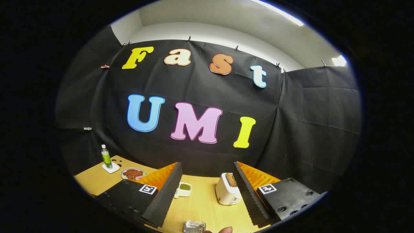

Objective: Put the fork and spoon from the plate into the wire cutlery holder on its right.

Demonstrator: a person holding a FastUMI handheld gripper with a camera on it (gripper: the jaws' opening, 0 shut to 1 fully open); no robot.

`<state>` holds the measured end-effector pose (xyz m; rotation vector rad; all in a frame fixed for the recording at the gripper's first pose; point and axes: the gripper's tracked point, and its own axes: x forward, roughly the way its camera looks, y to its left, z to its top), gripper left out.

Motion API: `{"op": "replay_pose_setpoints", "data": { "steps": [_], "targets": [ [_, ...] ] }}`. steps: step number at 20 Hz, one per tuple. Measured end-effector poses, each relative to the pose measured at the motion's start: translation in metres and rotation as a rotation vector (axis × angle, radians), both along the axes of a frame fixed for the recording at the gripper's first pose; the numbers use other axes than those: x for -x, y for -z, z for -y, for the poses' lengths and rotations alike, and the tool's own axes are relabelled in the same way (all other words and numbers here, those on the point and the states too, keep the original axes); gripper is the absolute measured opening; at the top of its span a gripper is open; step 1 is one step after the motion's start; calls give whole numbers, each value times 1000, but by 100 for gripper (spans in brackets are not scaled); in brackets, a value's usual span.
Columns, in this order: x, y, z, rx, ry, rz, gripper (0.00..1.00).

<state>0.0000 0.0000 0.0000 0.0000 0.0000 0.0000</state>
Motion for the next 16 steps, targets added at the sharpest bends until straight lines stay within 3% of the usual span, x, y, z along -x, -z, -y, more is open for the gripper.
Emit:
{"op": "replay_pose_setpoints", "data": {
  "steps": [16],
  "targets": [
    [2,1,-5,-5,-7,2,97]
  ]
}}
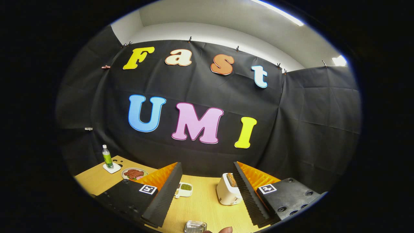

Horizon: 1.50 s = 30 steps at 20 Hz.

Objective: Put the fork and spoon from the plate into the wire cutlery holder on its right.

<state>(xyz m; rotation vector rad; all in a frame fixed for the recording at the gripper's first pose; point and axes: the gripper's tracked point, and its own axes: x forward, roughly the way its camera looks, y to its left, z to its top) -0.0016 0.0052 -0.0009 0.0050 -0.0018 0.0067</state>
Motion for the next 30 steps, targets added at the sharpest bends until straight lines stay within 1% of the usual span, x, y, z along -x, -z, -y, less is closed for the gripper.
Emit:
{"op": "replay_pose_setpoints", "data": {
  "steps": [4,6,7,9,14,16,21,24,29,30],
  "targets": [
    [1,1,-1,-2,-3,-2,97],
    [1,2,-6,-1,-20,-10,97],
    [1,6,-12,-2,-41,-23,97],
    [1,18,-32,-11,-107,-80,97],
    [17,64,-114,-119,-366,-315,97],
    [27,82,-144,-144,-445,-409,98],
    [53,141,-208,-146,-595,-623,99],
    [67,173,-248,-151,-669,-736,98],
    [83,222,-304,-68,-763,-868,97],
    [87,234,-314,-52,-772,-894,92]
  ]
}}
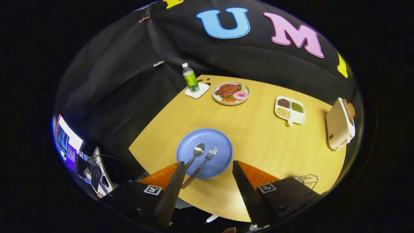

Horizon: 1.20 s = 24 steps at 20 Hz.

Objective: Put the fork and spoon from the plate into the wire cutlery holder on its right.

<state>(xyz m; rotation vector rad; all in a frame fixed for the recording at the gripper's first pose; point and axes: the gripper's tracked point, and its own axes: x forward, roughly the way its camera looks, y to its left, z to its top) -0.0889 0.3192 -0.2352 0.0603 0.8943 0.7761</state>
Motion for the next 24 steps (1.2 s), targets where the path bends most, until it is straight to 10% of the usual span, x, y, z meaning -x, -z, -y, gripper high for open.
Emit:
{"op": "replay_pose_setpoints", "data": {
  "steps": [15,17,20,22,24],
  "targets": [
    [19,142,-69,189,22,-261,70],
    [21,153,-71,205,42,-285,51],
    [18,157,-78,199,70,-305,52],
    [20,161,-69,223,100,-334,21],
    [16,165,-69,212,130,-343,13]
  ]
}}
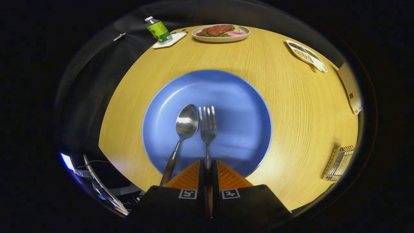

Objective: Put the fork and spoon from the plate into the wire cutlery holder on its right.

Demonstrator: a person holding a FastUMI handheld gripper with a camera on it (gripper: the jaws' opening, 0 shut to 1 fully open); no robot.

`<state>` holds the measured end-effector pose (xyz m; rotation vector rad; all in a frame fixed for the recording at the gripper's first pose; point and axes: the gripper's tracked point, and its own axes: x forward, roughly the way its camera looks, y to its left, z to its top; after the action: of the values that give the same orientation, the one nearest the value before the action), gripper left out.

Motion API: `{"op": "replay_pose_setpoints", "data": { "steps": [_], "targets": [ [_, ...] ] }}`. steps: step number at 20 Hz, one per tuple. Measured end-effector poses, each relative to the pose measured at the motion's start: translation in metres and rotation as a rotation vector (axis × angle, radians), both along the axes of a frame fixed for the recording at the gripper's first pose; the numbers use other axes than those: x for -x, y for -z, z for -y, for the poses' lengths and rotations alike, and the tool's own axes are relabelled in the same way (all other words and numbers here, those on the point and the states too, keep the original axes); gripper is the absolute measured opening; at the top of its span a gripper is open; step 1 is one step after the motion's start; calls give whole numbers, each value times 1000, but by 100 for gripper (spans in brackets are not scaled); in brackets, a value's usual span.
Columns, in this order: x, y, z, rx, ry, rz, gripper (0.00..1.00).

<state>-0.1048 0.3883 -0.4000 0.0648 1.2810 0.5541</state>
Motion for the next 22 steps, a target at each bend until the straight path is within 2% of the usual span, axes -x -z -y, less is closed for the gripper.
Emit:
{"op": "replay_pose_setpoints", "data": {
  "steps": [6,12,18,22],
  "targets": [
    [-8,-15,12,-61,63,14,9],
    [-20,-70,44,-190,109,60,9],
    [-34,-127,128,-200,100,194,9],
    [-33,-137,206,-140,81,209,9]
  ]
}}
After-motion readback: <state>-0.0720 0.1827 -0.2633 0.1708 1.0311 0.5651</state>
